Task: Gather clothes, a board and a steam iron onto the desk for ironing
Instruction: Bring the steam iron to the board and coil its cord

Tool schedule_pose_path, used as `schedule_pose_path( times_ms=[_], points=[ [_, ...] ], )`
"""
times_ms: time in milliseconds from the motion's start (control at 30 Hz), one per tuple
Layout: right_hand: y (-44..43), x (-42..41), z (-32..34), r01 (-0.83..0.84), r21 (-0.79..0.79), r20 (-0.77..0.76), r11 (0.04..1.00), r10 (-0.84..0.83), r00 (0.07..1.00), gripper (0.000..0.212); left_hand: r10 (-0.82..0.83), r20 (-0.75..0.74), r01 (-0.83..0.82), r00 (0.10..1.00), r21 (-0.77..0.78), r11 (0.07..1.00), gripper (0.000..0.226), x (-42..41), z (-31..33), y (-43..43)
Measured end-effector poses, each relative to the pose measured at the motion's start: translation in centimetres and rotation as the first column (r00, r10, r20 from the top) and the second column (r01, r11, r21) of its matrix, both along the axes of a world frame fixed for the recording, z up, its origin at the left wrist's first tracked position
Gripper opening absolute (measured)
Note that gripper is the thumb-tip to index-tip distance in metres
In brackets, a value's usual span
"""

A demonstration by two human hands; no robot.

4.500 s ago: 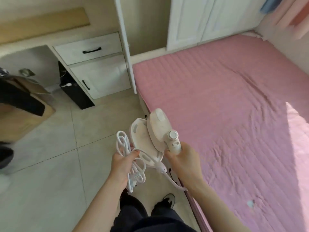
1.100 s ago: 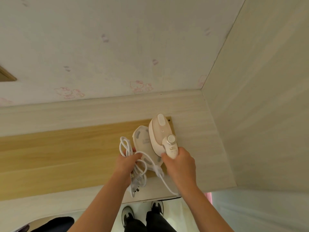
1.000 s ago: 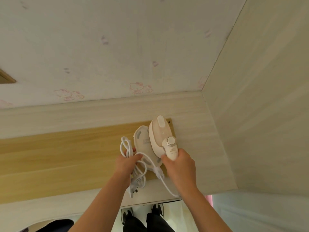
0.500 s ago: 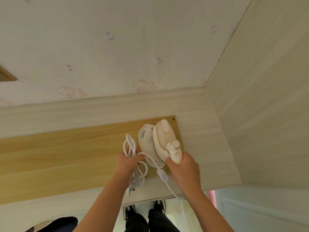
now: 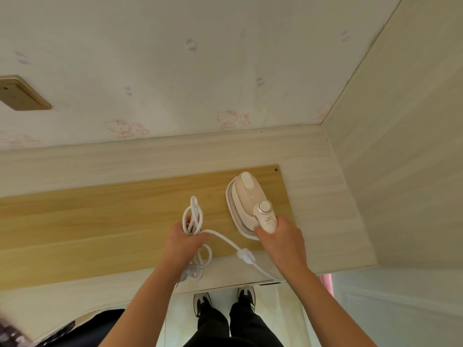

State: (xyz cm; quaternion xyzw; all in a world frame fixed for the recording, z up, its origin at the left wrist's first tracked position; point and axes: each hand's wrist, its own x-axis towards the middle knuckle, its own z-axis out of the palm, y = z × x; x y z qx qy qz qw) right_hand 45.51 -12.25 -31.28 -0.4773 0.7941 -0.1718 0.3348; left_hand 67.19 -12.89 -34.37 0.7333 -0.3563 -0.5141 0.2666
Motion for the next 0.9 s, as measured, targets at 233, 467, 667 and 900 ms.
schedule_pose_path(
  times_ms=[233,467,667,900],
  points=[
    [0.0,0.9,-0.2,-0.021,-0.001,-0.078,1.000,0.020,0.997,0.026,-0.023,0.006,0.023,1.000,-0.019,1.000,0.030,0.4,0.4,-0.4],
    [-0.1,1.5,0.1,0.008,0.047,-0.077,0.999,-0.004,0.997,0.034,-0.112,-0.107,0.110,0.988,-0.026,0.994,0.041,2.0,2.0,-0.6],
    [-0.3,2.8,0.3,0.108,0.065,0.012,0.992,-0.109,0.994,0.041,-0.046,-0.201,0.027,0.979,-0.098,0.995,0.041,4.8,4.2,-1.1],
    [-0.6,2.1,1.3,-0.084,0.165,0.031,0.983,0.080,0.996,0.046,0.365,-0.329,-0.423,0.871,-0.124,0.898,0.019,7.4,5.7,-2.0]
  ],
)
